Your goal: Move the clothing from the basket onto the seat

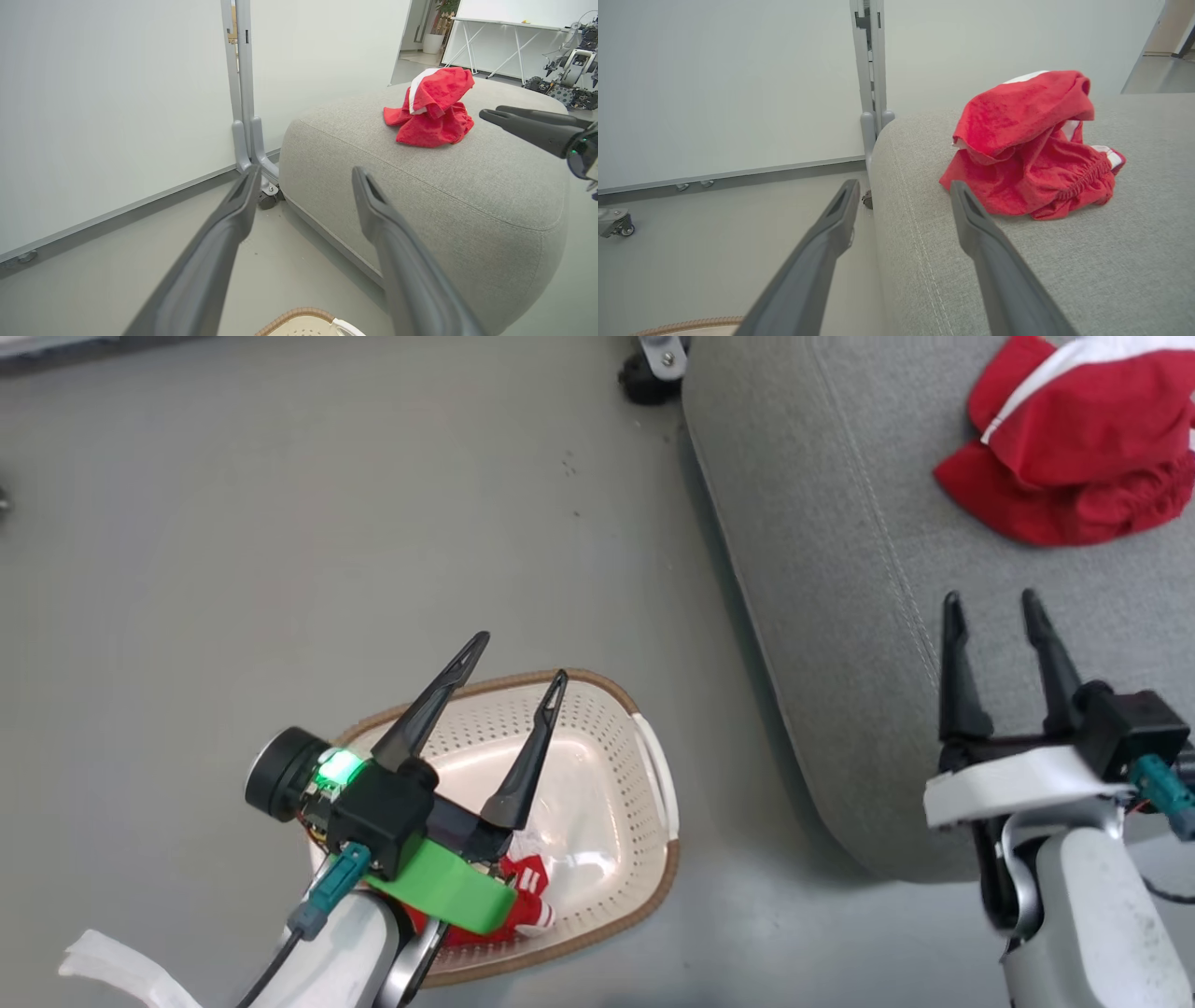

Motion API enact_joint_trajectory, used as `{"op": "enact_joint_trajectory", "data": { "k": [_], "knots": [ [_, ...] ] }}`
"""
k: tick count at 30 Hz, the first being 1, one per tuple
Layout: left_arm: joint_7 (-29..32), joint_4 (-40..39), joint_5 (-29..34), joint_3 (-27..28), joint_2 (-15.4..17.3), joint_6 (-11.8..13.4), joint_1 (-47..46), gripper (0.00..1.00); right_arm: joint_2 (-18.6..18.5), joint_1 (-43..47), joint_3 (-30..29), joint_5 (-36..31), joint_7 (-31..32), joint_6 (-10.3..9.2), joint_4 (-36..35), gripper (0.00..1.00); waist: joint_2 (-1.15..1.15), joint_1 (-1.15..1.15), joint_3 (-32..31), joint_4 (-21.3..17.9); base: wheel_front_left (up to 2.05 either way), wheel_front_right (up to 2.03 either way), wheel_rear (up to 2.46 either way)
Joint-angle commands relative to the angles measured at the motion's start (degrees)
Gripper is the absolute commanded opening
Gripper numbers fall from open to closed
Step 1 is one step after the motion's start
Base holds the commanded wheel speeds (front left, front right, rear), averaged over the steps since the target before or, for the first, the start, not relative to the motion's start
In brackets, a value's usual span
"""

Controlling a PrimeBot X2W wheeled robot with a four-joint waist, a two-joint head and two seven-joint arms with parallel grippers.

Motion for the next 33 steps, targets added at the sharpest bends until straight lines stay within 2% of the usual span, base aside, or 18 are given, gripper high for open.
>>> {"op": "enact_joint_trajectory", "data": {
  "k": [1, 6, 15, 26, 33],
  "knots": [
    [-0.5, 0.5, -0.5, 0.7, -0.5, 0.4, 1.2, 1.00, -0.1, 2.1, 1.3, 0.7, -0.2, -0.01, -1.4, 1.00, 0.00, 0.00, -4.7, 4.8, 0.00, 0.00, 0.00],
    [-0.9, 2.5, -1.8, 3.4, -1.5, 1.6, 3.1, 1.00, -0.1, 6.2, 4.7, 1.3, 0.0, 0.00, -4.7, 1.00, 0.00, 0.00, -7.5, 7.9, 0.00, 0.00, 0.00],
    [-1.0, 1.7, -1.7, 12.8, -4.0, 3.6, 8.4, 1.00, -0.1, 11.0, 4.8, 0.1, 3.4, 0.00, -8.8, 1.00, 0.00, 0.00, -11.5, 12.1, 0.00, 0.00, 0.00],
    [-1.0, 2.7, 0.4, 22.8, -6.4, 2.8, 15.6, 1.00, -0.1, 15.6, 5.0, 1.0, 6.4, 0.00, -11.6, 1.00, 0.00, 0.00, -15.7, 12.8, 0.00, 0.00, 0.00],
    [-1.0, 3.4, 1.8, 25.8, -7.6, 1.2, 19.5, 1.00, -0.1, 18.3, 4.9, 1.1, 8.3, 0.00, -13.2, 1.00, 0.00, 0.00, -18.2, 12.0, 0.00, 0.00, 0.00]
  ]
}}
